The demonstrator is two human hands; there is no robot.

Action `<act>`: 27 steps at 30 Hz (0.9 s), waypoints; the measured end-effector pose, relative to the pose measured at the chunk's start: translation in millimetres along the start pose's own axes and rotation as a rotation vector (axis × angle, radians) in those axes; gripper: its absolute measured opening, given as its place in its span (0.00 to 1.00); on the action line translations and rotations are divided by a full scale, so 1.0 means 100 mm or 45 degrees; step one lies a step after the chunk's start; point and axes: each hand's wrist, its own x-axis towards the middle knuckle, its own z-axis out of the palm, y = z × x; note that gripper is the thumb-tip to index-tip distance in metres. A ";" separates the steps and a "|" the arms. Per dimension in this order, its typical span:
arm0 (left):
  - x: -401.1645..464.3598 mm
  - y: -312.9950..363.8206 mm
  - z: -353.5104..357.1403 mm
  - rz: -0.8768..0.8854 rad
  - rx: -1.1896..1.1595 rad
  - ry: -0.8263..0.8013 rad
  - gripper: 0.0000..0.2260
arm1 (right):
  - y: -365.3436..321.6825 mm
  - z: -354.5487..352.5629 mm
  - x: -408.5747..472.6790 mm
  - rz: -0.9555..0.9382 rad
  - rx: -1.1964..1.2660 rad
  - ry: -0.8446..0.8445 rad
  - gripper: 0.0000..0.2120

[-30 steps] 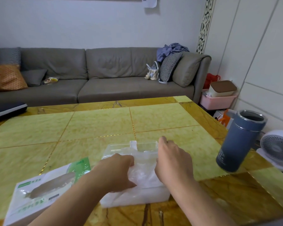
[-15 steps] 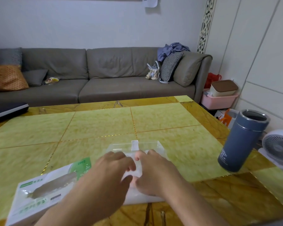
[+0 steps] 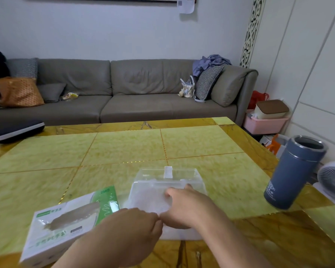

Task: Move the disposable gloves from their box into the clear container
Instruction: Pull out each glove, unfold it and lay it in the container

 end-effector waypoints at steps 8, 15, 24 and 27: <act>-0.05 0.46 -0.19 -0.013 0.254 0.194 0.15 | -0.05 -0.14 0.13 0.024 -0.130 -0.256 0.31; 0.01 0.38 -0.06 -0.111 0.125 0.116 0.03 | -0.07 -0.12 0.09 0.023 -0.126 -0.199 0.31; 0.05 0.22 -0.05 -0.193 -0.135 0.221 0.07 | -0.13 -0.16 0.02 0.086 -0.111 -0.256 0.36; 0.11 0.34 -0.09 -0.151 -0.232 0.337 0.11 | -0.15 -0.11 0.11 0.071 -0.151 -0.332 0.36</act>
